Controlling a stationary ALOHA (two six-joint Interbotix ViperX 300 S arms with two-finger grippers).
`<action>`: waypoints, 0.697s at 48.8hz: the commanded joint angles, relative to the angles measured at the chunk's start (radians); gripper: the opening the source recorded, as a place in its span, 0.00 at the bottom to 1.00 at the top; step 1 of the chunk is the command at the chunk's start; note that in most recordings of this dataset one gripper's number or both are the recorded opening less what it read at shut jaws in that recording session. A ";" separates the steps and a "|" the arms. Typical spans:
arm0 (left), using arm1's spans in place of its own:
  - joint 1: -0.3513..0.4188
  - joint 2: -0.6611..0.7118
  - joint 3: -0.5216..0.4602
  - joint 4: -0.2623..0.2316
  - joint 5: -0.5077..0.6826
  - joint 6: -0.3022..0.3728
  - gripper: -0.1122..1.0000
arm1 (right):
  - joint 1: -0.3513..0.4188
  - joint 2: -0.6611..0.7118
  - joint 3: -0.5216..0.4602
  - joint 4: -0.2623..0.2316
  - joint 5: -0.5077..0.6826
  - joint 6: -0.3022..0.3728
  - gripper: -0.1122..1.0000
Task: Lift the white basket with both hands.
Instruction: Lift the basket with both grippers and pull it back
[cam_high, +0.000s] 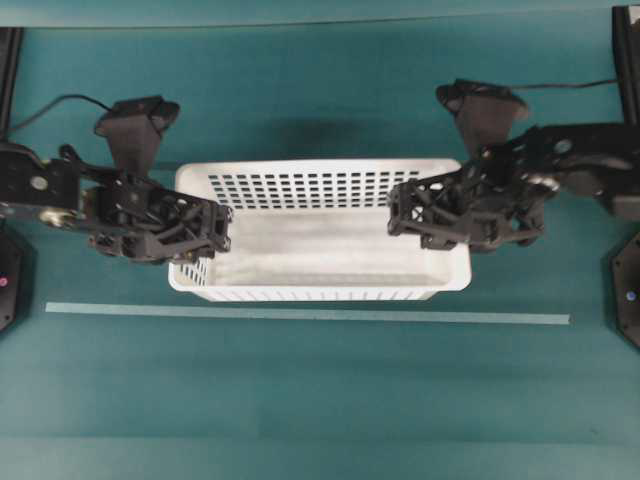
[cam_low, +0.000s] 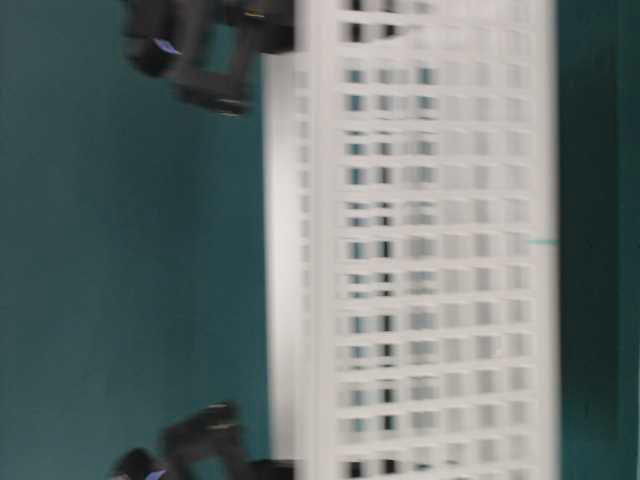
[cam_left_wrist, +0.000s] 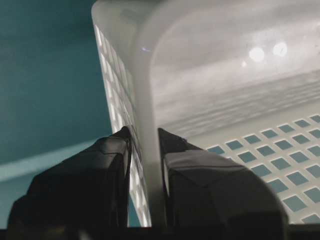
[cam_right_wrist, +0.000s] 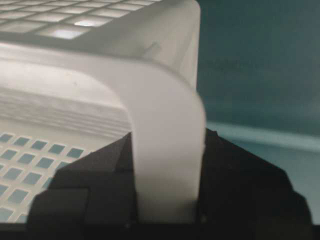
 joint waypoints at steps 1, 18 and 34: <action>0.003 -0.044 -0.095 0.005 0.040 0.012 0.22 | -0.005 -0.029 -0.083 0.003 0.074 0.002 0.26; 0.029 -0.161 -0.354 0.003 0.360 0.109 0.22 | -0.006 -0.103 -0.255 0.003 0.290 0.000 0.26; 0.029 -0.166 -0.511 0.005 0.428 0.110 0.22 | 0.005 -0.153 -0.413 0.003 0.426 0.002 0.26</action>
